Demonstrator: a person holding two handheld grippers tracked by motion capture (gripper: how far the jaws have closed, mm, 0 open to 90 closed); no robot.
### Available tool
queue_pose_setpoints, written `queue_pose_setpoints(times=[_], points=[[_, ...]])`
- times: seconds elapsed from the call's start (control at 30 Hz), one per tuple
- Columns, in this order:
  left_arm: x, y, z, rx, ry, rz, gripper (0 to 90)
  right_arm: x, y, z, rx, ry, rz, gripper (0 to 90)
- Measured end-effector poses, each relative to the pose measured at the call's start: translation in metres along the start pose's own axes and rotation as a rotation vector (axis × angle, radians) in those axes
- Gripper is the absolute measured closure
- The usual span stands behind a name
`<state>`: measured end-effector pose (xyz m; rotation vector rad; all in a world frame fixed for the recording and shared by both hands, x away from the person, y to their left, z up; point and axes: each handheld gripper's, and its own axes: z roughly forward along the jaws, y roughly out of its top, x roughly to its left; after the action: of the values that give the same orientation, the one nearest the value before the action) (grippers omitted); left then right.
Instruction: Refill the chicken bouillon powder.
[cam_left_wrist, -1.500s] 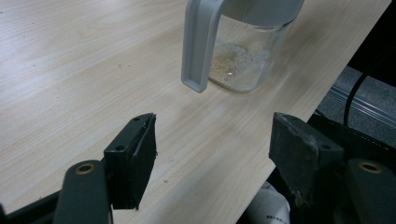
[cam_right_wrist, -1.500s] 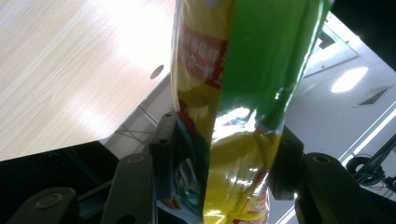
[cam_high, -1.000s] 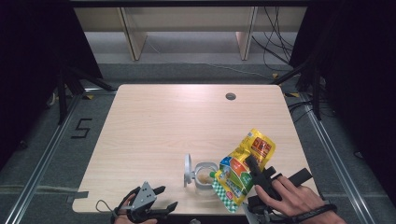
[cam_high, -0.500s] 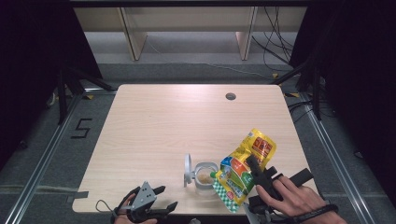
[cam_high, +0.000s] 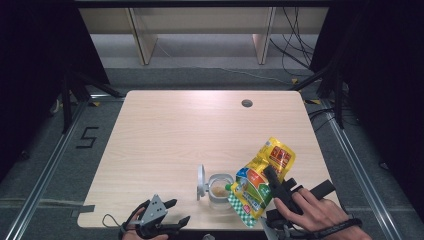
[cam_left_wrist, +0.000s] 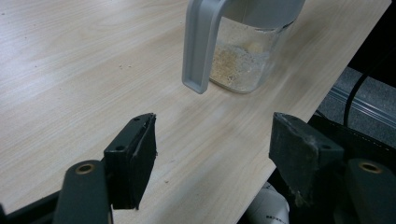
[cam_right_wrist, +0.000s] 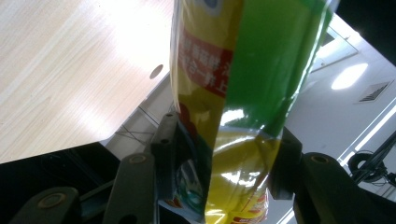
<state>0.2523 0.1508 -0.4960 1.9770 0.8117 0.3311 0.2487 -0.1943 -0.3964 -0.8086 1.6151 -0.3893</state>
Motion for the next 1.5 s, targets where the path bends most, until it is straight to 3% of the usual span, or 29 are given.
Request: queue_pose_setpoints(times=[0.03,0.07,0.13,0.2,0.27,0.3,0.33,0.37,0.43,0.5,0.6,0.7,0.77,0.8,0.83,0.93,1.0,1.07,1.13,1.17,1.2,1.3,1.37,1.5], points=[[-0.0001,0.0000,0.0000,0.000,0.001,0.001,31.5,-0.0002,0.0002,-0.0006,0.010,0.013,0.009,57.1],[0.0015,0.0005,-0.0003,0.000,0.001,0.031,31.5,-0.0008,-0.0002,-0.0003,0.004,0.015,0.006,57.0],[0.0001,-0.0002,0.0000,0.000,0.000,0.000,31.5,-0.0012,-0.0007,0.0000,0.000,0.013,0.003,57.1],[0.0000,0.0000,-0.0001,0.000,0.000,0.001,31.5,-0.0013,-0.0008,0.0004,0.003,0.010,0.005,57.1],[0.0013,0.0003,-0.0003,0.001,0.001,0.029,31.5,-0.0023,-0.0008,0.0001,0.003,-0.008,-0.011,57.2],[0.0013,0.0003,-0.0002,0.001,0.001,0.028,31.5,-0.0030,-0.0011,0.0000,0.004,0.001,-0.015,57.2],[0.0000,-0.0001,0.0002,0.001,0.000,0.001,31.5,-0.0035,-0.0011,0.0001,0.004,0.013,-0.010,57.2],[0.0000,-0.0001,0.0002,0.000,-0.001,0.000,31.5,-0.0015,-0.0014,0.0005,0.008,-0.006,-0.001,57.2],[0.0006,-0.0003,-0.0003,0.009,0.002,0.009,31.5,-0.0027,-0.0017,0.0003,-0.001,0.010,-0.008,57.3],[0.0004,-0.0003,0.0003,0.005,0.001,0.001,31.5,0.0006,-0.0009,-0.0005,0.015,-0.001,0.033,57.3],[0.0009,-0.0001,-0.0002,0.007,0.001,0.016,31.5,0.0003,-0.0008,-0.0007,0.015,-0.002,0.030,57.3],[0.0006,0.0000,-0.0002,0.007,-0.004,0.001,31.5,-0.0001,-0.0004,-0.0003,0.013,0.005,0.029,57.4],[0.0002,-0.0003,0.0001,0.000,-0.002,-0.001,31.3,-0.0023,-0.0010,0.0002,0.003,-0.006,-0.013,57.6],[0.0008,-0.0002,-0.0004,0.008,0.000,0.003,31.1,-0.0024,-0.0012,0.0004,0.000,-0.003,-0.013,57.8],[0.0031,0.0007,-0.0009,0.010,0.005,0.039,31.0,-0.0014,-0.0014,0.0006,0.006,-0.004,-0.001,57.9],[0.0017,0.0003,-0.0003,-0.002,0.002,0.021,30.8,-0.0026,-0.0015,0.0001,0.005,-0.008,-0.012,58.1],[0.0039,0.0010,-0.0011,0.011,0.009,0.048,30.6,-0.0030,-0.0014,0.0002,0.005,-0.007,-0.014,58.2],[0.0019,0.0005,-0.0003,-0.002,0.004,0.024,30.4,-0.0035,-0.0015,0.0003,0.002,0.005,-0.012,58.4],[0.0038,0.0009,-0.0012,0.010,0.010,0.047,30.5,-0.0030,-0.0018,-0.0001,0.006,0.009,-0.003,58.7],[0.0041,0.0010,-0.0012,0.010,0.011,0.050,30.4,-0.0009,-0.0012,-0.0005,0.017,0.014,0.034,58.8],[0.0040,0.0010,-0.0012,0.011,0.010,0.049,30.4,-0.0023,-0.0021,0.0003,0.008,0.011,0.004,58.9],[0.0036,0.0009,-0.0012,0.012,0.009,0.045,30.4,-0.0010,-0.0027,0.0015,0.004,0.009,0.017,59.5],[0.0017,0.0005,-0.0002,-0.003,0.003,0.021,30.4,-0.0006,-0.0024,0.0020,0.010,-0.001,0.022,60.0],[0.0039,0.0009,-0.0013,0.011,0.010,0.048,30.5,-0.0005,-0.0027,0.0031,0.004,0.018,0.045,60.5]])
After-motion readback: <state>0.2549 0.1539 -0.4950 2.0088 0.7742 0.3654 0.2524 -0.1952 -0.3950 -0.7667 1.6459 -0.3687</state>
